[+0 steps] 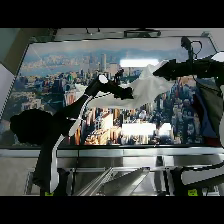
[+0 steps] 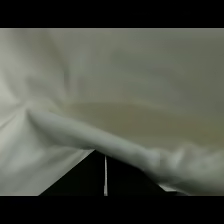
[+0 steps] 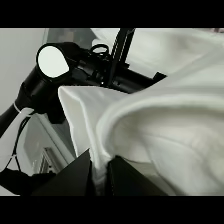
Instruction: Fold the shirts.
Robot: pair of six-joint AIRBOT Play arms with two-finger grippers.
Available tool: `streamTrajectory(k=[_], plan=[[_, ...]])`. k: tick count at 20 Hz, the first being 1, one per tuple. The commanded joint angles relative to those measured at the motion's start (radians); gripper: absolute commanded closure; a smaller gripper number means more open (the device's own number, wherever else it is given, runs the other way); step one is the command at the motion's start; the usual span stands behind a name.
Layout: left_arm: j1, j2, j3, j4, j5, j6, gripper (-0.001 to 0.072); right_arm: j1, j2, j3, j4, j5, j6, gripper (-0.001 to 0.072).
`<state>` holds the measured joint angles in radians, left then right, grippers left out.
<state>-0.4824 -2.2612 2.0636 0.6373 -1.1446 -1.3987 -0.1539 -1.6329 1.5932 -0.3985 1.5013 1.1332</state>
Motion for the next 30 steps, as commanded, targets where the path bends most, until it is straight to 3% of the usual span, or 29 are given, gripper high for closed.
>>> streamTrajectory(k=[1, 5, 8, 10, 14, 15, 16, 17, 18, 19, 22, 26, 27, 28, 30], plan=[[0.065, 0.098, 0.01, -0.151, -0.159, 0.037, 0.07, 0.092, 0.014, 0.001, 0.018, -0.057, 0.027, 0.0695], [0.318, 0.331, 0.01, -0.163, -0.351, 0.036, 0.07, 0.281, -0.003, 0.001, 0.034, -0.364, 0.016, 0.0693], [0.509, 0.489, -0.066, -0.167, -0.338, 0.037, 0.07, 0.526, -0.091, 0.001, 0.166, -0.803, -0.082, 0.0688], [0.613, 0.568, -0.14, -0.167, -0.333, 0.068, 0.0699, 0.691, -0.2, 0.004, 0.376, -1.09, -0.241, 0.0688], [0.706, 0.665, -0.298, -0.167, -0.34, 0.159, 0.07, 0.941, -0.447, 0.098, 0.867, -1.345, -0.751, 0.0673], [0.712, 0.674, -0.325, -0.167, -0.34, 0.163, 0.0699, 0.969, -0.495, 0.136, 0.926, -1.324, -0.829, 0.0387], [0.712, 0.675, -0.342, -0.167, -0.351, 0.164, 0.07, 0.982, -0.529, 0.166, 0.934, -1.264, -0.853, 0.0044], [0.712, 0.674, -0.352, -0.167, -0.365, 0.166, 0.07, 0.983, -0.537, 0.171, 0.934, -1.185, -0.848, 0.0081], [0.711, 0.674, -0.357, -0.167, -0.377, 0.166, 0.07, 0.974, -0.529, 0.171, 0.932, -1.098, -0.846, 0.0254], [0.71, 0.674, -0.358, -0.168, -0.379, 0.166, 0.0699, 0.954, -0.513, 0.171, 0.909, -1.021, -0.849, 0.0302], [0.705, 0.674, -0.358, -0.168, -0.381, 0.165, 0.07, 0.862, -0.442, 0.171, 0.737, -0.836, -0.719, 0.0299], [0.703, 0.674, -0.358, -0.167, -0.393, 0.166, 0.07, 0.666, -0.335, 0.171, 0.192, -0.652, -0.269, 0.0297], [0.703, 0.674, -0.358, -0.167, -0.394, 0.168, 0.0699, 0.608, -0.316, 0.171, 0.069, -0.581, -0.147, 0.024], [0.703, 0.674, -0.358, -0.167, -0.394, 0.168, 0.0699, 0.557, -0.306, 0.171, -0.014, -0.516, -0.061, 0.0176], [0.703, 0.674, -0.358, -0.167, -0.391, 0.171, 0.07, 0.461, -0.307, 0.169, -0.113, -0.42, 0.039, 0.018]])
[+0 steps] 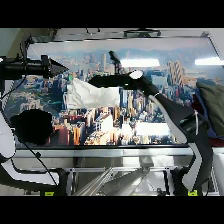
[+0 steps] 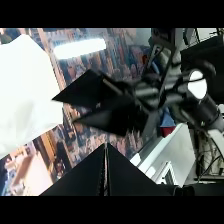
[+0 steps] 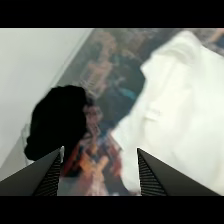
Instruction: Fold the shirts.
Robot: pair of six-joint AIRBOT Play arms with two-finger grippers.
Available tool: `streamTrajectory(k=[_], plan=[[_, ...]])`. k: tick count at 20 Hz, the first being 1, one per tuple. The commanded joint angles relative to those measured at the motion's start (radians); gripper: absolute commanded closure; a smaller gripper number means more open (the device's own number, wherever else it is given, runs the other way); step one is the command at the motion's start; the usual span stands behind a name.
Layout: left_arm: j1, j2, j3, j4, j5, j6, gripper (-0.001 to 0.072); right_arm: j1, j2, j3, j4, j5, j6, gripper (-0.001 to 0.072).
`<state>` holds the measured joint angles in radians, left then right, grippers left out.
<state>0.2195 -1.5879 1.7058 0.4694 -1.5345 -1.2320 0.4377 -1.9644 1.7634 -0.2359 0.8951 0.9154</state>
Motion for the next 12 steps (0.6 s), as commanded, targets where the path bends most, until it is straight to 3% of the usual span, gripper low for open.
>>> streamTrajectory(k=[1, 5, 6, 9, 12], plan=[[0.0, 0.001, 0.0, 0.0, 0.0, 0.009, 0.0699, -0.166, 0.018, -0.002, -0.317, 0.203, 0.293, 0.018], [-0.005, 0.001, 0.0, 0.0, -0.002, 0.021, 0.0699, -0.225, -0.043, -0.002, -0.359, 0.212, 0.371, 0.0164], [-0.005, 0.001, 0.0, 0.0, -0.003, 0.021, 0.07, -0.226, -0.064, -0.002, -0.359, 0.212, 0.386, 0.0058], [-0.005, 0.001, -0.001, 0.0, -0.003, 0.043, 0.0699, -0.209, -0.133, -0.002, -0.349, 0.21, 0.42, 0.0062], [-0.005, 0.001, 0.0, 0.0, -0.003, 0.057, 0.0699, -0.171, -0.175, -0.002, -0.282, 0.202, 0.387, 0.0068]])
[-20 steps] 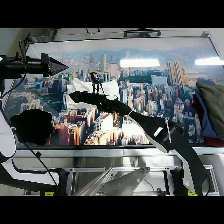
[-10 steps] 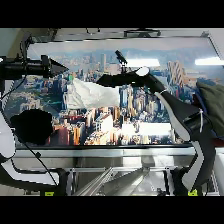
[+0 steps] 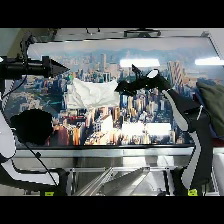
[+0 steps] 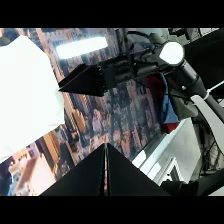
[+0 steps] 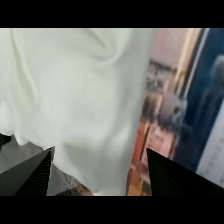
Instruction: Fold the shirts.
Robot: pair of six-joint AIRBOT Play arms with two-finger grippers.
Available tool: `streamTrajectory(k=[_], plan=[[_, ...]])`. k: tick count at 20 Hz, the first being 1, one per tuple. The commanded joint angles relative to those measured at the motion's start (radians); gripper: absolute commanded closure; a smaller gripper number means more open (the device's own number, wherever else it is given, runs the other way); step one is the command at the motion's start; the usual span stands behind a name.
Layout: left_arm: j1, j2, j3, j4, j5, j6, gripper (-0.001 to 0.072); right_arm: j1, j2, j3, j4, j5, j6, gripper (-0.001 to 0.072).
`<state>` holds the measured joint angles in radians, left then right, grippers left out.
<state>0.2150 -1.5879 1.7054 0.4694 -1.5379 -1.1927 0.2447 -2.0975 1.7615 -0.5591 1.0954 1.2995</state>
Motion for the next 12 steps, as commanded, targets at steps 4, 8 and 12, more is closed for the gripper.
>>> streamTrajectory(k=[4, 8, 12], plan=[[-0.001, 0.001, 0.0, 0.001, 0.0, 0.023, 0.0699, 0.084, -0.072, 0.0, 0.156, -0.07, -0.065, 0.023], [-0.001, 0.001, 0.0, 0.001, -0.01, 0.023, 0.0699, 0.1, -0.07, 0.001, 0.261, -0.073, -0.127, 0.0695], [0.0, 0.001, 0.0, 0.0, -0.027, 0.022, 0.0699, 0.034, 0.085, 0.001, 0.174, -0.078, -0.095, 0.0697]])
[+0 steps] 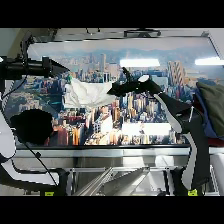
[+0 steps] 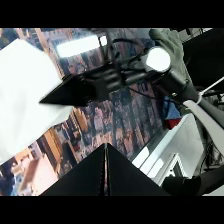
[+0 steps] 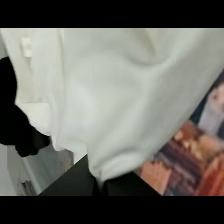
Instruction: Fold the shirts.
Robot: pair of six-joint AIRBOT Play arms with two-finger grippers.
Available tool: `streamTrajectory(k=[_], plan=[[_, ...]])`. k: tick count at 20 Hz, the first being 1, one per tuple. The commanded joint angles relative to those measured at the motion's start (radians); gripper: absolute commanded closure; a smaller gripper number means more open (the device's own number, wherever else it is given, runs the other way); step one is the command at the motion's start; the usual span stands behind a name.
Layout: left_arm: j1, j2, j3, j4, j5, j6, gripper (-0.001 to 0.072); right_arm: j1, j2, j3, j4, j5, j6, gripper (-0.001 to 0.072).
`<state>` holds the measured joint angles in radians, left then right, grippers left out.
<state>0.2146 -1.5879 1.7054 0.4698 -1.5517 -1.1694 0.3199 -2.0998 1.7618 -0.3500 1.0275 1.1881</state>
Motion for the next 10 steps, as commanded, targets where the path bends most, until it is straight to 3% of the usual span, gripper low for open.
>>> streamTrajectory(k=[1, 7, 10], plan=[[0.0, 0.001, 0.0, 0.0, -0.019, -0.001, 0.0699, -0.088, 0.14, 0.001, -0.07, -0.009, 0.045, 0.0697], [0.0, 0.001, 0.0, 0.0, -0.046, -0.001, 0.0699, -0.589, 0.478, 0.001, -0.407, 0.018, 0.376, 0.0697], [0.0, 0.001, 0.0, 0.0, -0.045, -0.001, 0.0699, -0.86, 0.57, 0.001, -0.564, 0.188, 0.526, 0.0697]])
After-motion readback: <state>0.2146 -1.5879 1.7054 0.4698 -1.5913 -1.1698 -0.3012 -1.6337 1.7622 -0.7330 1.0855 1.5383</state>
